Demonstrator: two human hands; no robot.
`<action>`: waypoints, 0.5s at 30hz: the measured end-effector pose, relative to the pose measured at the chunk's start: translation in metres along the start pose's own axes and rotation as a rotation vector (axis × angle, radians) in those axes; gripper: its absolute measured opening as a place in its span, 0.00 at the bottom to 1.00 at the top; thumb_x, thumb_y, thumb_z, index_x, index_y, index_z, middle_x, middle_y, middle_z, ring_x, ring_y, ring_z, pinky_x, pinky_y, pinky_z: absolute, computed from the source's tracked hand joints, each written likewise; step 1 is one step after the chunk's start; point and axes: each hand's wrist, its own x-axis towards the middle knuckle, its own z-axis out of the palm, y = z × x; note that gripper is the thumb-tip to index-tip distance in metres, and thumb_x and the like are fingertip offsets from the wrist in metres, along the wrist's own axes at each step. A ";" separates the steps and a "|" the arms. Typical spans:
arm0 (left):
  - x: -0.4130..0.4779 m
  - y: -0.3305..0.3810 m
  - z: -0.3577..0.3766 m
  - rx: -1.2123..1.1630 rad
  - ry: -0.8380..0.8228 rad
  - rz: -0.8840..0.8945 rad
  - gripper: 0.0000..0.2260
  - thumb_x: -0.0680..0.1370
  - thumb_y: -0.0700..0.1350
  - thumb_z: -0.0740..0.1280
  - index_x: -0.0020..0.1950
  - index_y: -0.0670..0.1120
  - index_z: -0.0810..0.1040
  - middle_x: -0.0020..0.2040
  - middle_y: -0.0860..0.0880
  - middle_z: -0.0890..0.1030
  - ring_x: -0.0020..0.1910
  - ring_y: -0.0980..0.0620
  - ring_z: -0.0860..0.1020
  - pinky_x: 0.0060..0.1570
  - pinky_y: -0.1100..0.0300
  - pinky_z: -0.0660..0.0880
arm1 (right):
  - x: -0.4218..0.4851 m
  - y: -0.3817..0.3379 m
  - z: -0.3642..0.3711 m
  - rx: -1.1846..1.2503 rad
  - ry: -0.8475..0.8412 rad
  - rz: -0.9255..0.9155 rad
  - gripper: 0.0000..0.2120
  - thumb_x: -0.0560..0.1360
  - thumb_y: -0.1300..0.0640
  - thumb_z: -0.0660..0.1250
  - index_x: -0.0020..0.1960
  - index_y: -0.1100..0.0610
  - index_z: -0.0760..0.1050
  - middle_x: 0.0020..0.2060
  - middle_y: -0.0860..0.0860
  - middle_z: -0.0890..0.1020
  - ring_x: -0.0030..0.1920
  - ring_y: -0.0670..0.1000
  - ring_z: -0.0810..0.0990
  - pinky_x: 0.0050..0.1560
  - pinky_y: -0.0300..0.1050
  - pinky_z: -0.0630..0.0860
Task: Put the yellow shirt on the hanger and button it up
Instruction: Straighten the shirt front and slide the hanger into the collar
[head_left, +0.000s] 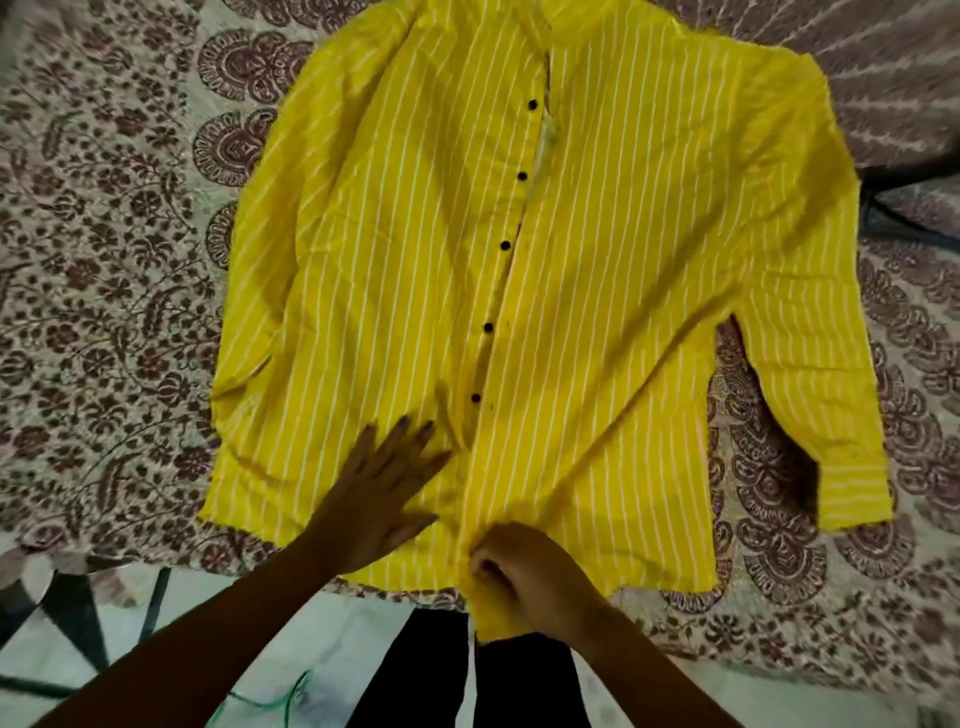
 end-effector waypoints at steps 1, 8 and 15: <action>0.000 -0.001 -0.003 -0.030 0.050 -0.063 0.25 0.80 0.60 0.50 0.74 0.51 0.61 0.76 0.43 0.58 0.75 0.40 0.53 0.69 0.37 0.54 | -0.002 0.002 0.004 -0.031 0.010 0.013 0.01 0.74 0.54 0.61 0.44 0.50 0.69 0.39 0.52 0.77 0.42 0.50 0.72 0.41 0.43 0.68; -0.014 -0.036 -0.017 -0.300 0.499 -1.024 0.19 0.78 0.49 0.60 0.67 0.43 0.69 0.67 0.36 0.69 0.66 0.36 0.67 0.63 0.41 0.62 | -0.015 0.010 -0.034 -0.209 0.814 0.325 0.09 0.74 0.54 0.60 0.50 0.55 0.77 0.45 0.55 0.82 0.46 0.53 0.77 0.47 0.47 0.71; -0.039 -0.058 -0.036 -0.443 0.513 -1.125 0.11 0.78 0.47 0.64 0.54 0.40 0.75 0.45 0.35 0.81 0.42 0.35 0.78 0.39 0.47 0.72 | -0.055 0.059 -0.064 -0.027 0.981 1.194 0.26 0.71 0.45 0.64 0.62 0.62 0.74 0.55 0.67 0.76 0.56 0.67 0.73 0.55 0.57 0.69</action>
